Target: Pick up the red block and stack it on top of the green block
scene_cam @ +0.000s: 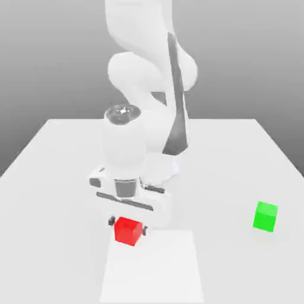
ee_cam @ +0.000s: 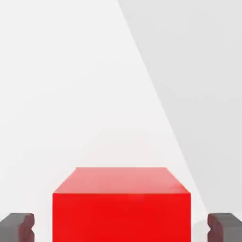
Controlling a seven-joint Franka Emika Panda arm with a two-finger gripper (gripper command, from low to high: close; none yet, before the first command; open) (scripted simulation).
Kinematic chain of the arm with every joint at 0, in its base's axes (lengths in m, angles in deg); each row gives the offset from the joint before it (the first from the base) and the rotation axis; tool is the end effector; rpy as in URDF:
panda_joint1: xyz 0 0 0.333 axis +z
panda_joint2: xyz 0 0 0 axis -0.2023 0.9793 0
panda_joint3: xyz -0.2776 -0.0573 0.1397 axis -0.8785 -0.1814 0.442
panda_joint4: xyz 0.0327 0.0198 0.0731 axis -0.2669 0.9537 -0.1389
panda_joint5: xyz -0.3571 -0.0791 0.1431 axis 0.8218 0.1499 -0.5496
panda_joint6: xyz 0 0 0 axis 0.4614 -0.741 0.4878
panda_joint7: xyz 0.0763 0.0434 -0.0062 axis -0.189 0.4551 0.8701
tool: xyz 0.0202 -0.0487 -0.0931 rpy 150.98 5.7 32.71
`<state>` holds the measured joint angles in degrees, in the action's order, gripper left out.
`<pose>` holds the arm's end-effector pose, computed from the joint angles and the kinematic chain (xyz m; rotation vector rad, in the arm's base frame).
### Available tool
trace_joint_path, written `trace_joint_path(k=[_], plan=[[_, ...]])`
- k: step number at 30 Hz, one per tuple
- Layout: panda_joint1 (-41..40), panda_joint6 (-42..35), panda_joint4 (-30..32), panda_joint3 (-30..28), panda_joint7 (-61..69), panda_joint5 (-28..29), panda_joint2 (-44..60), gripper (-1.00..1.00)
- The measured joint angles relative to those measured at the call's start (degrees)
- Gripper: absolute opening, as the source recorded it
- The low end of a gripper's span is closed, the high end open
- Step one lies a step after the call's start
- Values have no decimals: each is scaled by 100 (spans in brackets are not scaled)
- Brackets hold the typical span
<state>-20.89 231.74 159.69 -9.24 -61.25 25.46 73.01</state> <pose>0.3237 -0.0556 0.1471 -2.6042 1.7571 -0.0009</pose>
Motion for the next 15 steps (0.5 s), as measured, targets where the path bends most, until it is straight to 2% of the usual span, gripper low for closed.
trace_joint_path(k=[4, 12, 15], plan=[[-13, 27, -3, 9, -14, 17, 31, -100], [-14, -1266, 204, 11, -57, 81, -1469, -100], [414, -1520, 77, 337, 70, 7, -1601, -100]])
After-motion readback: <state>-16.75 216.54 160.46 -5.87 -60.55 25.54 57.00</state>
